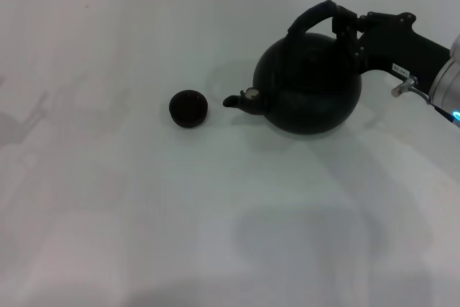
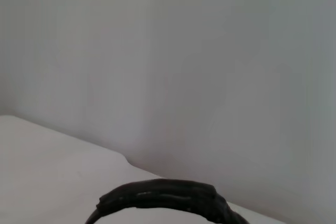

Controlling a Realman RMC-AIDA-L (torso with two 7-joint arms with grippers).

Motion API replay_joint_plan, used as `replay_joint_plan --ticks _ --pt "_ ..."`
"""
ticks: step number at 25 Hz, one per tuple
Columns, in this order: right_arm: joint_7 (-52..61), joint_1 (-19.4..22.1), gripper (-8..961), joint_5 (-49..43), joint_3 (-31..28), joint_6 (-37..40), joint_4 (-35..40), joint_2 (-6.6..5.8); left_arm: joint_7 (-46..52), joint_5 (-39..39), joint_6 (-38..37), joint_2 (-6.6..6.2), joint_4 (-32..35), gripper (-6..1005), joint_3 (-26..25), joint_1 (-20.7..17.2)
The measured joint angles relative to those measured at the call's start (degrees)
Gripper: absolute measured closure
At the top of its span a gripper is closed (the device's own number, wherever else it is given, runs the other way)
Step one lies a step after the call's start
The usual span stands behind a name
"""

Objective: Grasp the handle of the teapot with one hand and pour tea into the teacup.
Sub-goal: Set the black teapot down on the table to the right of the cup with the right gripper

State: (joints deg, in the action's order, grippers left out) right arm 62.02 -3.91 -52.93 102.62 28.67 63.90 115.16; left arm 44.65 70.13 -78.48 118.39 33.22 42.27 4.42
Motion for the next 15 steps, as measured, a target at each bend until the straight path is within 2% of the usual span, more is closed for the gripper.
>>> replay_joint_plan --ticks 15 --pt "-0.1 -2.0 839 0.3 -1.8 2.0 -5.0 -0.02 0.0 0.0 0.0 0.0 0.1 124 0.0 0.2"
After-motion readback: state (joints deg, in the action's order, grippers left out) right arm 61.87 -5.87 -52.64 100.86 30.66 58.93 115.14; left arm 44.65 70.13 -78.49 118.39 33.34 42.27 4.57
